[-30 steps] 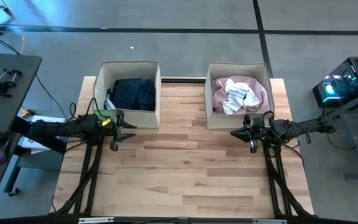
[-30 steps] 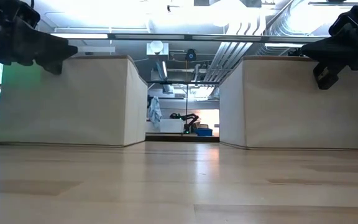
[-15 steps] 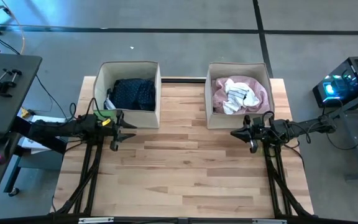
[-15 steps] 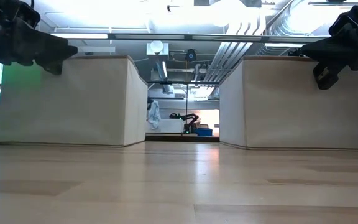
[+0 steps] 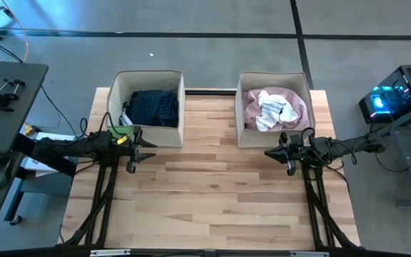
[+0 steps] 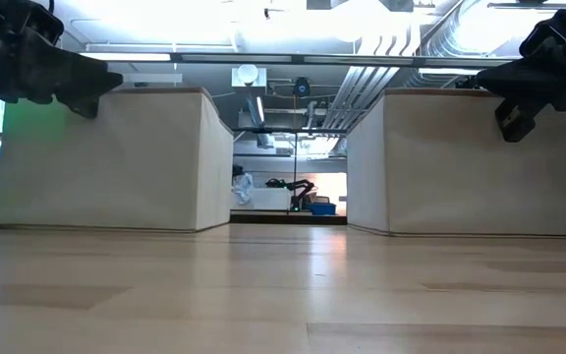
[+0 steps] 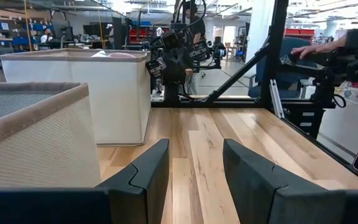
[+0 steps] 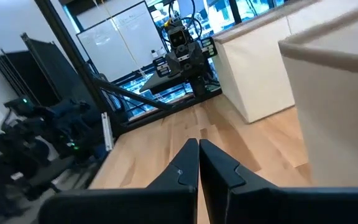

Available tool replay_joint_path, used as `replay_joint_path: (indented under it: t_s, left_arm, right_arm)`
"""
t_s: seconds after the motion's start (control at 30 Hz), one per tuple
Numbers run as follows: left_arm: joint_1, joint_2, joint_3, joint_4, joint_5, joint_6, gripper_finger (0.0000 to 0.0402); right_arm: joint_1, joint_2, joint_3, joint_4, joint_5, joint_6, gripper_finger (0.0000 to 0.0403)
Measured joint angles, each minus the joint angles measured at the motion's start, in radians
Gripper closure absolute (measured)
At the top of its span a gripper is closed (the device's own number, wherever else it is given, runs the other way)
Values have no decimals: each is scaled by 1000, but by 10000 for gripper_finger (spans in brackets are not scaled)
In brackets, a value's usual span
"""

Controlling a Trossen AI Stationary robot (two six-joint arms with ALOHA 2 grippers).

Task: Sort clothes
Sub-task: Return to home position

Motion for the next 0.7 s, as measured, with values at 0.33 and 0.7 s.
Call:
replay_joint_path:
  t_s: [0.33, 0.7]
  left_arm:
    - [0, 5, 0, 1, 0, 0, 261]
    - [0, 6, 0, 0, 0, 0, 261]
  right_arm:
    - [-88, -31, -8, 18, -168, -497, 402]
    - [-161, -32, -9, -8, -235, -455, 402]
